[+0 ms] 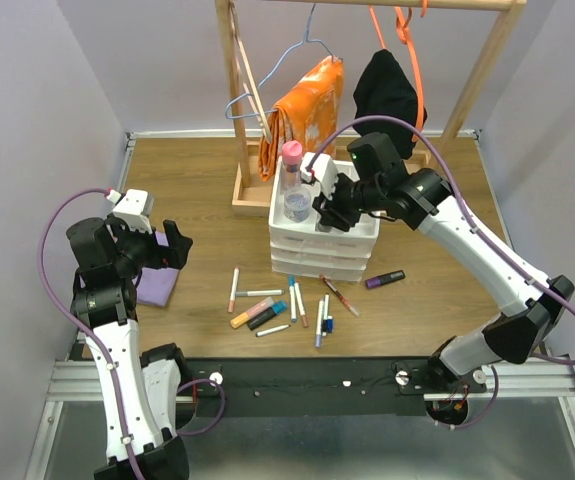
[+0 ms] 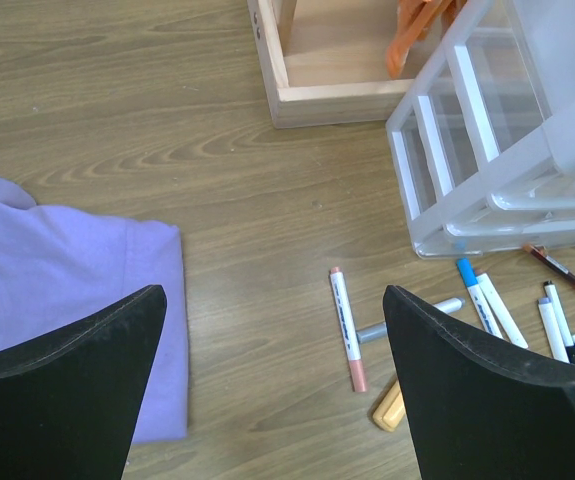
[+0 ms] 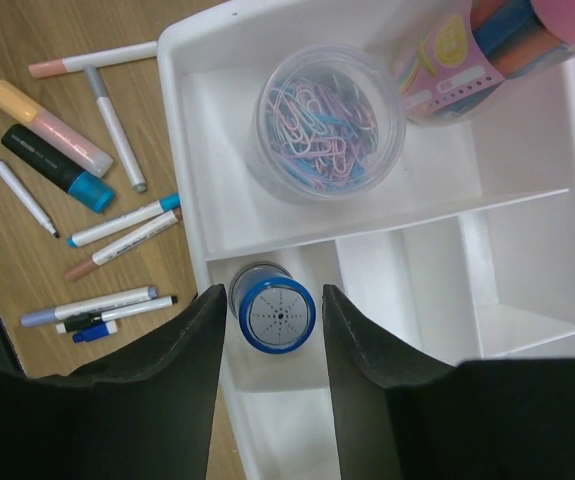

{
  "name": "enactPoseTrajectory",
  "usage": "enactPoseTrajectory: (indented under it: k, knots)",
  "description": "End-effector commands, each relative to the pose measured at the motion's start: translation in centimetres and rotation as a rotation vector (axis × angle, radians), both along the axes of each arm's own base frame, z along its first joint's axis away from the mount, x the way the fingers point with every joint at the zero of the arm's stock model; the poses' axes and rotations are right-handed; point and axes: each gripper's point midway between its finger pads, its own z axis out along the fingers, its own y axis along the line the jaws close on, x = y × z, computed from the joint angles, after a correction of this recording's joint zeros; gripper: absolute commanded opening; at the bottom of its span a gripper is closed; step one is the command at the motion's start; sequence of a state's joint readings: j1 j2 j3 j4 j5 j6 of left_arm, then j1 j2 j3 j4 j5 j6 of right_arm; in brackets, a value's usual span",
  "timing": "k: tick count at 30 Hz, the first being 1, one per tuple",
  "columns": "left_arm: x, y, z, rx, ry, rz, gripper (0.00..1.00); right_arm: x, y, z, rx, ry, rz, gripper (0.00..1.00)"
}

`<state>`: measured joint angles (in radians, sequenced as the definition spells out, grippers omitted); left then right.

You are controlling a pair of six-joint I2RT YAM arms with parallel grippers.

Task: Sort the stationery into containers
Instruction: Place the stationery in the storage box, then pick up the pen from the center of the board.

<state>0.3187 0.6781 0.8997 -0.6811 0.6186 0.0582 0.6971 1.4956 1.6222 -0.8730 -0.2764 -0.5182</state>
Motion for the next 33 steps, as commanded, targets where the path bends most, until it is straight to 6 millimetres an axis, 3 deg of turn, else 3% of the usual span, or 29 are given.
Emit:
enactPoseTrajectory:
  k: [1,6,9,11,16,18,19,22,27,33]
  knots:
    - [0.1,-0.2,0.0,-0.009,-0.005,-0.011,0.99,-0.7,-0.4,2.5,0.037,-0.021,0.010,0.54]
    - [0.5,-0.1,0.1,-0.003,-0.011,-0.017,0.99,-1.3,-1.7,4.4,0.041,-0.062,-0.012,0.60]
    - [0.6,-0.1,0.3,0.001,-0.015,-0.024,0.99,-2.3,-3.5,5.8,0.037,-0.094,-0.029,0.60]
    - [0.7,-0.1,0.8,0.014,-0.028,-0.032,0.99,-3.8,-6.0,5.7,-0.034,-0.111,0.006,0.59]
    - [0.7,0.0,1.3,0.047,-0.046,-0.044,0.99,-9.4,-12.6,0.0,-0.335,-0.042,0.226,0.54]
    - [0.8,0.1,1.2,0.058,-0.052,-0.043,0.99,-10.4,-14.5,-1.0,-0.395,-0.104,0.267,0.52]
    - [0.8,0.2,1.0,0.061,-0.052,-0.041,0.99,-11.2,-15.5,-3.7,-0.451,-0.061,0.300,0.52]
    - [0.8,0.4,0.8,0.062,-0.050,-0.028,0.99,-12.0,-17.0,-6.9,-0.535,-0.032,0.359,0.52]
    - [0.1,0.3,0.5,0.070,-0.036,-0.026,0.99,-11.3,-16.8,-10.8,-0.544,-0.010,0.378,0.52]
    - [-0.9,0.5,0.2,0.106,-0.015,-0.020,0.99,-7.6,-17.6,-14.7,-0.508,0.003,0.357,0.51]
